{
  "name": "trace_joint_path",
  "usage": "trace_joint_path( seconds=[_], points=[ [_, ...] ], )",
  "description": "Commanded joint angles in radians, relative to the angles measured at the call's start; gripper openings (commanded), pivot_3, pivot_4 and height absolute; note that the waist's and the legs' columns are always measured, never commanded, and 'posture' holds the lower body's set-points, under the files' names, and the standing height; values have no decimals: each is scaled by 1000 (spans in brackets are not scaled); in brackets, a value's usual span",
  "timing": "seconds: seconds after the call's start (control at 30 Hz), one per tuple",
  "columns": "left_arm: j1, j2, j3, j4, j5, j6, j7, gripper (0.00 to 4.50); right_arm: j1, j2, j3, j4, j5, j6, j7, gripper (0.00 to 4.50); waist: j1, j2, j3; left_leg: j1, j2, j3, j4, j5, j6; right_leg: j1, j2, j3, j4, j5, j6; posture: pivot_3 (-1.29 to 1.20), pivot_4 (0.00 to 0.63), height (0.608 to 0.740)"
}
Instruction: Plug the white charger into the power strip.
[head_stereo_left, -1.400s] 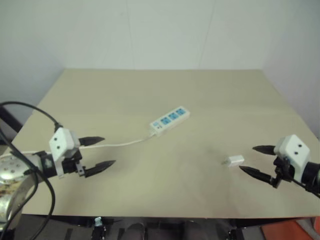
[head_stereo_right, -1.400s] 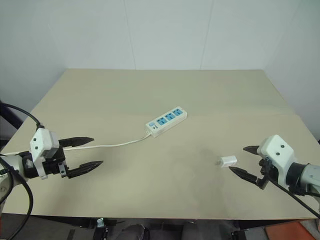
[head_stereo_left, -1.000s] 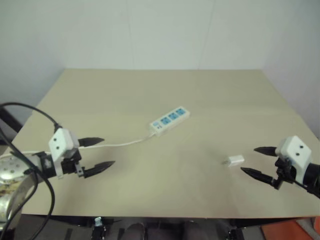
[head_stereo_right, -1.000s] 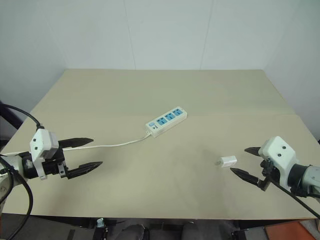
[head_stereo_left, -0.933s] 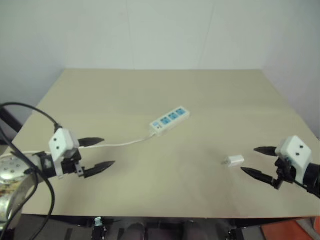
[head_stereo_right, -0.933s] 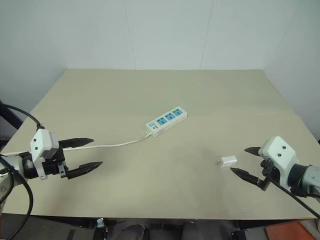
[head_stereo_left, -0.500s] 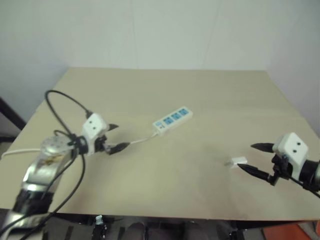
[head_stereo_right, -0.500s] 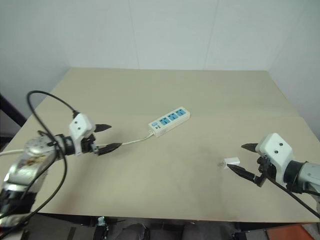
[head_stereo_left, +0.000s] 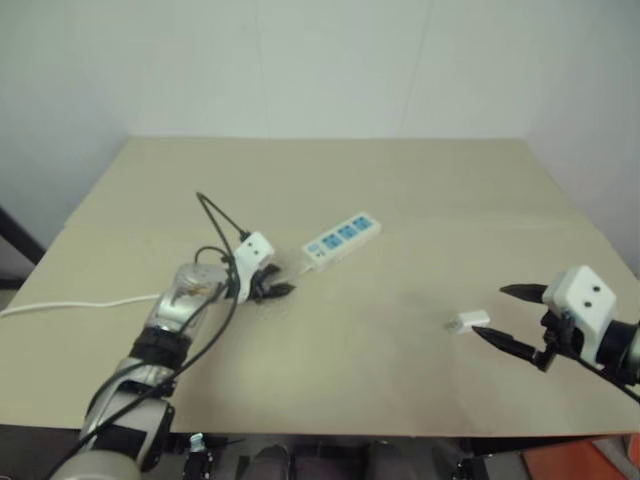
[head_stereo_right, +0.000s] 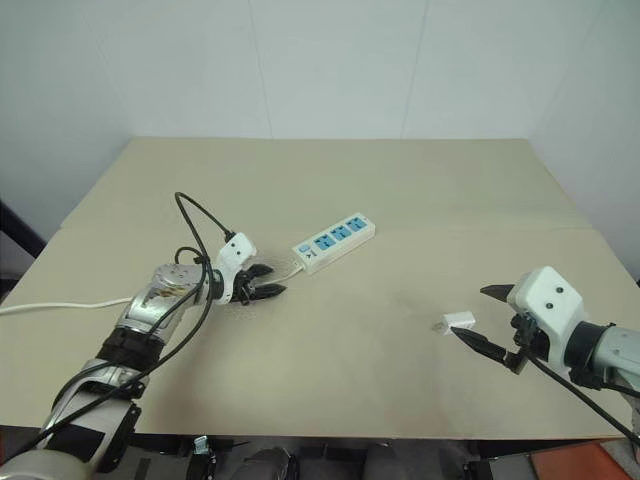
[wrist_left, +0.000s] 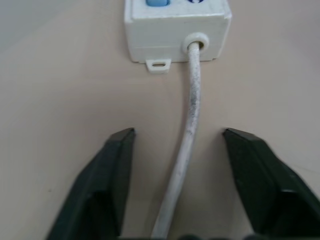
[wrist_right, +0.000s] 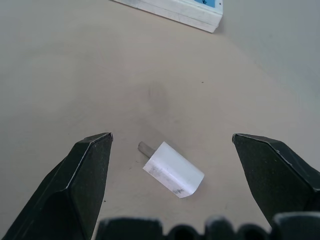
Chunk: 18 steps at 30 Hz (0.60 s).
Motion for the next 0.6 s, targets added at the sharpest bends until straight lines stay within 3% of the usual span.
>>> trace_joint_path(
  seconds=[0.03,0.2,0.4,0.5,0.6],
  points=[
    [33,11,-16,-8,19,-4,-29,1593,3,0,-47,-32,8,2,-13,4500,0,0,0,0,0,0,0,0,0,0,0,0,0,0,0,0,150,740],
    [176,94,65,-216,-78,-45,-136,17,1,0,-37,-38,12,-7,-10,4500,-14,0,0,0,2,0,0,0,0,-1,0,1,0,0,0,0,150,740],
    [493,289,225,-500,-244,-76,-316,17,0,4,-23,-38,10,-11,-15,4500,-21,1,0,0,5,3,-1,0,0,-4,1,5,1,0,-1,0,150,740],
    [572,328,272,-551,-275,-58,-314,873,-11,-1,-9,-30,11,-14,-9,4500,-3,1,1,0,6,3,-1,0,0,-3,1,4,0,1,-1,0,150,740],
    [574,307,309,-589,-334,-29,-291,1864,-24,-5,0,-21,9,-17,-6,4500,11,1,1,1,6,3,0,0,0,0,0,2,-1,-1,2,0,150,740]
  ],
)
